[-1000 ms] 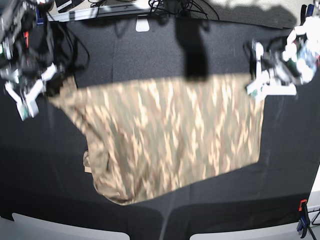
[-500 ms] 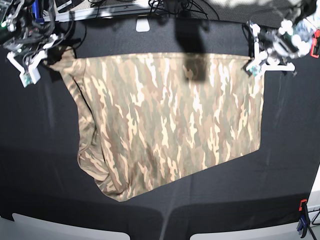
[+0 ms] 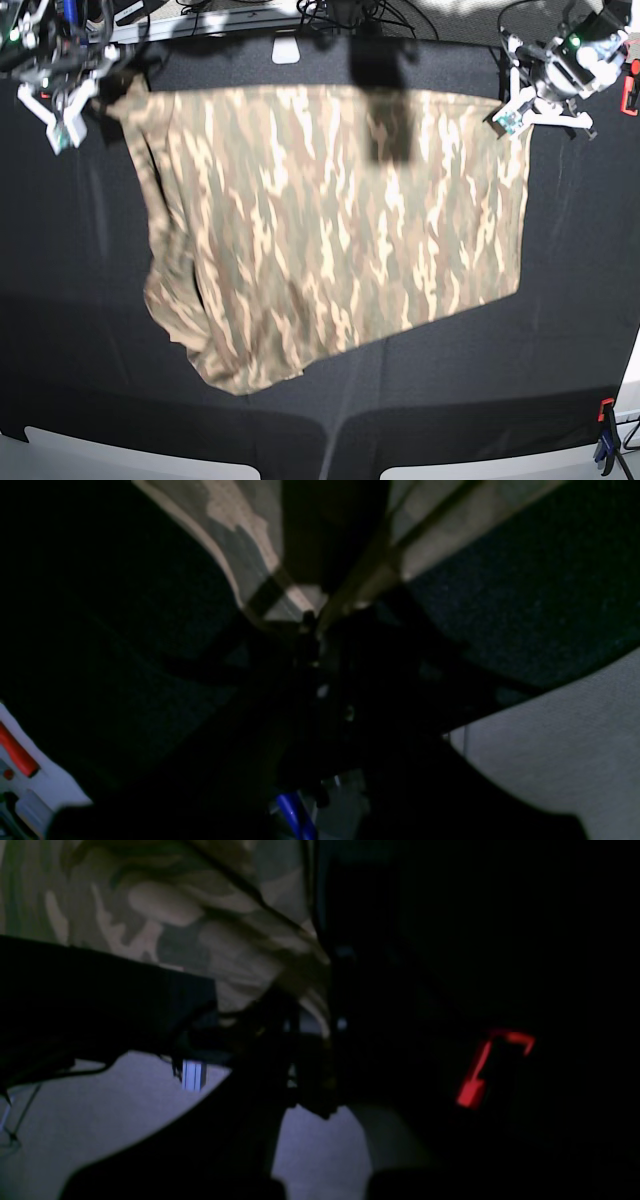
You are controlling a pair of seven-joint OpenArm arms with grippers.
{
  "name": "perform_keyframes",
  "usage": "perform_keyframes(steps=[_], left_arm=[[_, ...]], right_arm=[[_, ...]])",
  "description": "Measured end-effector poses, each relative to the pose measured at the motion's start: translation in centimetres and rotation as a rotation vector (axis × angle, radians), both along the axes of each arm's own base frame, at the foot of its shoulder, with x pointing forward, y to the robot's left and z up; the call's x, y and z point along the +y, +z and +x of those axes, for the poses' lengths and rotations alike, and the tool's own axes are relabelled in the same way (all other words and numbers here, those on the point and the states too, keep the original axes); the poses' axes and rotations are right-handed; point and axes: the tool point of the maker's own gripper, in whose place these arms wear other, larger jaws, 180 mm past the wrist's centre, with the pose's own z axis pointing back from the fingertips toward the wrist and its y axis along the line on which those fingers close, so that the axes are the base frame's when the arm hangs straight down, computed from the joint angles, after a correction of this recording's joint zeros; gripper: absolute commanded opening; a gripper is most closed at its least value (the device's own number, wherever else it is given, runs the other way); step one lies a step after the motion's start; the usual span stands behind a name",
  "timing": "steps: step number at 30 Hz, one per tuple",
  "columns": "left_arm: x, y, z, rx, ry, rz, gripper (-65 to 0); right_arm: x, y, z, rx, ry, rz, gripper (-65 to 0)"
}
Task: Layout the t-shirt on the table in an organized manner, then fold the t-shirt properly
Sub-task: 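Lower the t-shirt flat onto the table, dragging it toward the grippers, then open both grippers and release the shirt edge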
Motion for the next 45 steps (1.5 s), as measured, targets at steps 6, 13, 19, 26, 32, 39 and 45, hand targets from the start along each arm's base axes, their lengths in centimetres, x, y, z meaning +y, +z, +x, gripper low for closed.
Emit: perform_keyframes(steps=[6,13,19,26,32,39,45], left_arm=[[0.2,-0.1,-0.5,0.01,0.0,0.013,-65.0],[0.6,-0.3,-1.6,0.04,0.004,0.035,-65.0],[0.8,-0.4,-2.3,0.046,0.003,0.046,-65.0],[1.6,-0.6,-4.5,0.047,-0.039,0.101,-65.0],[2.0,-0.5,-4.2,0.016,-0.033,0.13,-65.0],[2.0,-0.5,-4.2,0.011,-0.037,0.135,-65.0],[2.0,-0.5,-4.1,0.008,-0.038,0.137,-65.0]], right_arm=[[0.0,-0.1,-0.2,0.004,0.0,0.001,-65.0],[-0.5,-0.6,-1.9,0.058,-0.004,-0.034,-65.0],[-0.5,-0.6,-1.9,0.057,-0.005,-0.034,-65.0],[0.9,-0.8,-2.2,0.05,-0.03,-0.005,-65.0],[-0.3,-0.7,-2.1,0.037,-0.132,-0.048,-65.0],[-0.6,-1.0,-2.4,0.037,-0.2,-0.06,-65.0],[-0.4,-1.1,-2.5,0.037,-0.209,-0.057,-65.0]])
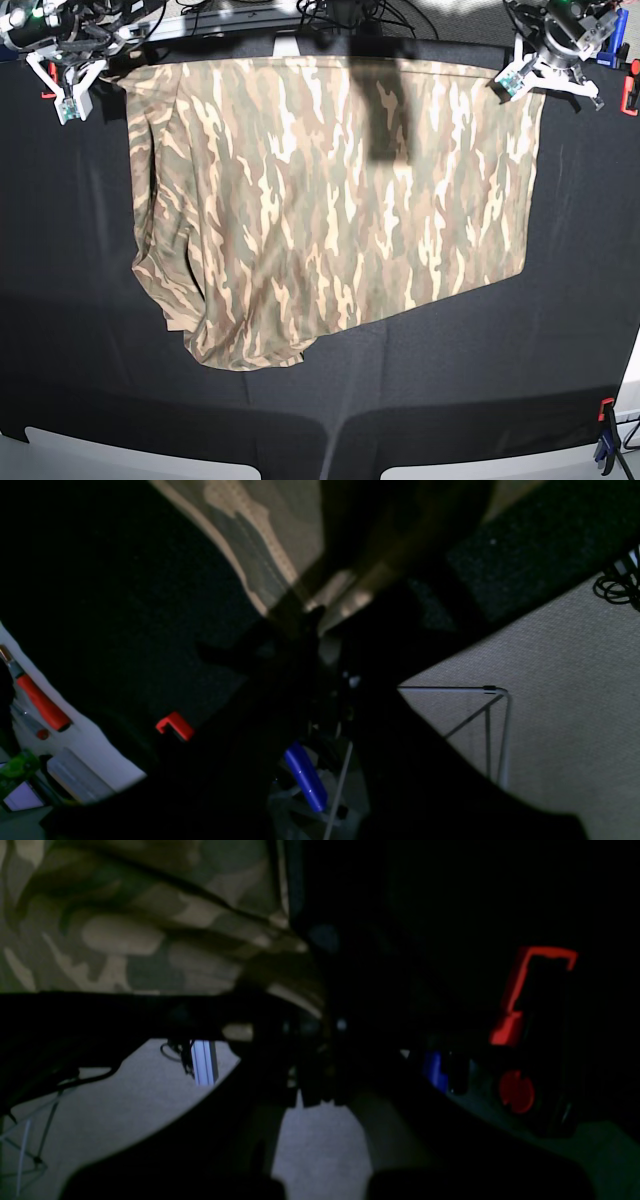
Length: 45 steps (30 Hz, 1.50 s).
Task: Layout the t-shirt on the table in an organized manner, then fold the t-shirt properly
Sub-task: 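Open both grippers and release the shirt edge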
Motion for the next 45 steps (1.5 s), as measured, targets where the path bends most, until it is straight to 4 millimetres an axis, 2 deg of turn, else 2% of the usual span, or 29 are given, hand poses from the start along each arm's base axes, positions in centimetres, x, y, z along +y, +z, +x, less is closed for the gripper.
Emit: perform_keyframes(steps=[1,3,5,6,8,13,16,21,25,28,32,37,41,45], left_arm=[[0.1,0.0,0.1,-0.003,-0.003,0.004,-64.2],[0.7,0.2,0.3,-0.028,0.007,0.045,-50.5],[1.9,0.7,0.6,-0.074,0.047,0.101,-39.0],[2.4,1.0,0.8,-0.096,0.061,0.127,-35.5],[3.6,1.3,0.8,-0.109,0.087,0.189,-32.7],[6.5,2.2,0.7,-0.158,0.114,0.342,-32.8],[7.7,3.0,1.2,-0.204,0.11,0.416,-32.8],[8.2,4.8,3.2,-0.338,0.076,0.484,-32.8],[8.1,4.7,3.0,-0.33,0.079,0.48,-32.8],[7.9,4.7,3.2,-0.338,0.071,0.471,-32.8],[7.8,4.7,3.4,-0.345,0.064,0.466,-32.8],[7.3,4.8,3.9,-0.367,0.046,0.44,-32.8],[6.4,5.5,4.5,-0.393,0.049,0.412,-32.8],[4.9,6.6,5.7,-0.443,0.045,0.362,-32.8]], right_arm=[[0.0,0.0,0.0,0.0,0.0,0.0,-64.2],[-0.2,0.0,-0.1,0.003,-0.008,-0.011,-51.6],[-1.7,0.3,-0.7,0.031,-0.033,-0.076,-42.3],[-1.9,0.4,-0.6,0.026,-0.033,-0.08,-39.8],[-2.1,0.5,-0.4,0.017,-0.028,-0.097,-39.4],[-2.8,1.1,0.7,-0.051,-0.022,-0.145,-39.4],[-3.0,2.2,2.9,-0.188,-0.037,-0.152,-39.4],[-2.1,3.3,6.0,-0.307,-0.048,-0.087,-39.4],[-0.5,3.4,7.1,-0.327,0.047,-0.035,-39.4],[2.3,3.1,7.0,-0.31,0.208,0.057,-39.5],[3.7,2.9,6.5,-0.292,0.204,0.144,-39.5],[5.9,5.6,9.4,-0.503,0.21,0.278,-39.5],[6.5,7.0,11.2,-0.575,0.214,0.319,-39.5],[6.8,9.6,14.3,-0.7,0.228,0.336,-39.5]])
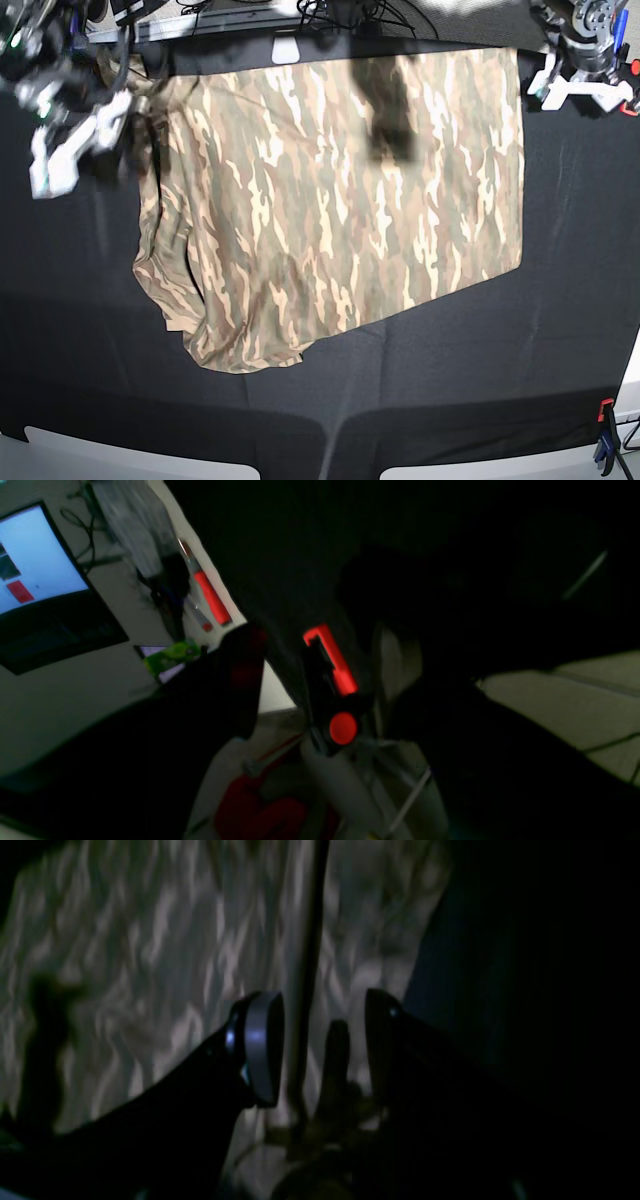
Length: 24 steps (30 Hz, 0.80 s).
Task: Layout the t-shirt on the table in an organized manner, then fold the t-shirt properly
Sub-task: 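Open both grippers and release the shirt edge, then move both grippers down onto the shirt body and grasp the fabric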
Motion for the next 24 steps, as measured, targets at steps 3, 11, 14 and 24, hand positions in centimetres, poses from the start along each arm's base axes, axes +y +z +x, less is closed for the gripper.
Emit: perform_keyframes(steps=[3,11,14,24], left_arm=[[-1.3,1.5,2.1,-0.073,-0.024,-0.044,-32.8],[-6.7,4.3,8.7,-0.231,-0.061,-0.374,-32.8],[-9.7,4.3,10.5,-0.207,-0.067,-0.533,-32.8],[-17.5,3.4,11.9,-0.122,-0.147,-0.846,-32.8]], right_arm=[[-1.0,2.8,3.3,-0.114,-0.074,0.017,-39.5],[-5.3,3.1,9.2,-0.136,-0.245,-0.016,-39.6],[-6.5,0.9,11.3,-0.081,-0.284,0.022,-39.6],[-6.6,-7.0,15.6,0.126,-0.224,0.223,-39.6]])
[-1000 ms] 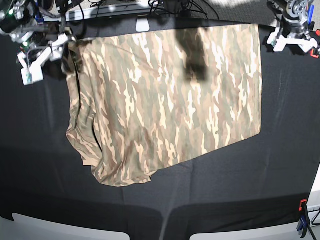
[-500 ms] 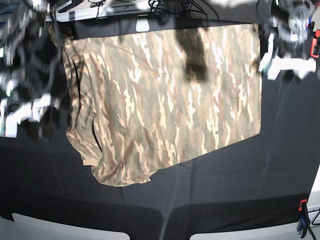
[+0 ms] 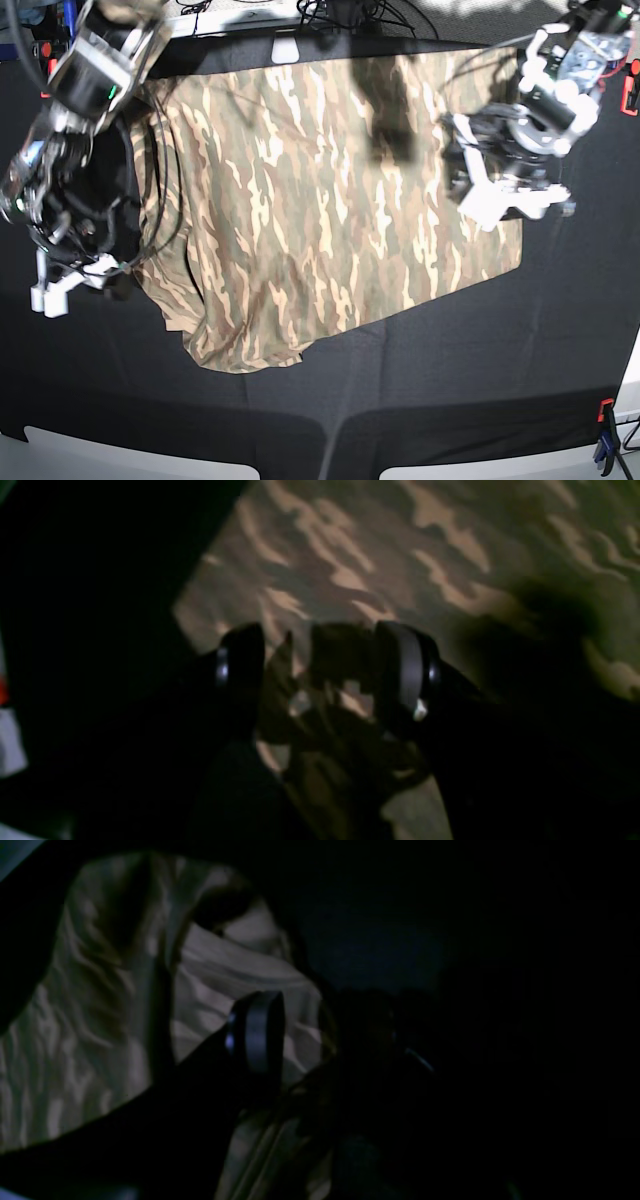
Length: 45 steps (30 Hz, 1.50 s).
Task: Layout the t-shirt on the table in an organized manner, then fold the t-shirt properly
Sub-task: 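Move both grippers down onto the shirt body and grasp the fabric, then pull the shirt edge outward with the right gripper to smooth it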
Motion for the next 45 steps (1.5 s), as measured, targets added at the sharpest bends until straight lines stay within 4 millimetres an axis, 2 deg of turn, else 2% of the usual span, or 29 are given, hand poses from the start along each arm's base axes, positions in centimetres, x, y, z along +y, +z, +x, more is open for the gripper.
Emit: perform_keyframes(steps=[5,8,12,17,22,26,33,38,41,45], left_arm=[[1.3,-5.6,0.3,0.119,0.081,0.028,-32.8],[1.8,-7.3,1.2,0.151,0.124,0.037,-32.8],[0.7,-7.4,1.8,0.153,0.136,0.011,-32.8],[0.3,-7.4,1.9,0.153,0.137,0.003,-32.8],[0.6,-7.7,1.5,0.184,0.146,0.019,-32.8],[0.6,-7.7,1.5,0.186,0.146,0.021,-32.8],[0.6,-7.8,1.4,0.189,0.147,0.023,-32.8],[0.7,-7.9,1.3,0.198,0.15,0.028,-32.8],[0.8,-7.9,1.3,0.204,0.152,0.032,-32.8],[0.8,-7.9,1.3,0.203,0.152,0.032,-32.8]], right_arm=[[-1.0,-2.8,-0.3,0.064,-0.018,0.039,-39.6],[-0.7,-3.4,-0.3,0.088,0.002,0.034,-39.6],[1.2,-3.9,0.0,0.109,0.074,0.009,-40.6],[3.2,-4.7,0.1,0.145,0.135,-0.011,-50.5],[2.8,-5.1,-0.6,0.194,0.144,-0.021,-62.6],[2.3,-4.9,-1.3,0.245,0.161,-0.023,-65.0],[-1.3,-0.9,-1.3,0.2,0.095,-0.086,-65.0],[-4.2,2.0,-2.5,0.149,0.028,-0.087,-65.0],[-6.7,1.9,-4.8,0.178,-0.019,-0.126,-65.0],[-10.0,0.8,-9.3,0.246,-0.085,-0.173,-65.0]])
